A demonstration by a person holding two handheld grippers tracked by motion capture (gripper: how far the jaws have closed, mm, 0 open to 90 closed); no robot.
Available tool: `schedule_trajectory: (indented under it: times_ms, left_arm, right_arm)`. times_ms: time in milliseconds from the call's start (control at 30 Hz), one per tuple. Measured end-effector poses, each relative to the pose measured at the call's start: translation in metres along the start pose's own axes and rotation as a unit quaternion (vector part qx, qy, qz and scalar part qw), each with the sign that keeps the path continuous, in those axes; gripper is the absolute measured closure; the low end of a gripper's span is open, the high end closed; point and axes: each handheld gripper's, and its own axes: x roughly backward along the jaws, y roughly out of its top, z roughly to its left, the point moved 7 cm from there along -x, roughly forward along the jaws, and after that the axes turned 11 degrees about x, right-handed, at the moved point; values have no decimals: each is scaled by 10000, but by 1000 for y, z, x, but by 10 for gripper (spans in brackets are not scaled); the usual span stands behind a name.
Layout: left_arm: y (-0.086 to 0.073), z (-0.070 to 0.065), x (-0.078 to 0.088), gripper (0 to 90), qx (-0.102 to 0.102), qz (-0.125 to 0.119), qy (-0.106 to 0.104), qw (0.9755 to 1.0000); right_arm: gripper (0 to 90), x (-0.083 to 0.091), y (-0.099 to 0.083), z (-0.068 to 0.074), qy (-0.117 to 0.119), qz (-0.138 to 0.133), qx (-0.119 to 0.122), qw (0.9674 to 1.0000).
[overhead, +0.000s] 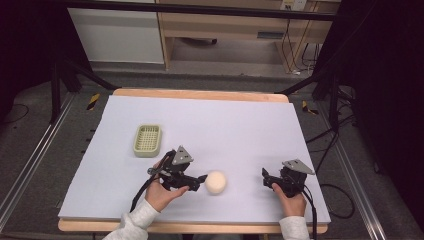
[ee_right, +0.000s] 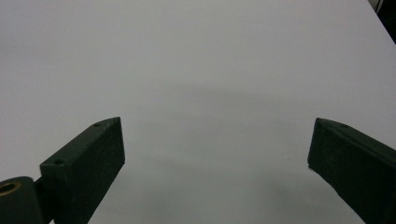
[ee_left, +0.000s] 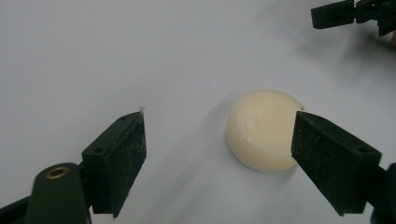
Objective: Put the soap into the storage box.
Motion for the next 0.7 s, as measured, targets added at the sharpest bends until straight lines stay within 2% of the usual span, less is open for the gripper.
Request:
schedule_trajectory:
  times_ms: [700]
  left_arm:
    - [-3, -23, -22, 168, -94, 238, -126, 9996]
  right_arm:
    - [42, 0, 0, 0, 14, -3, -31, 10000]
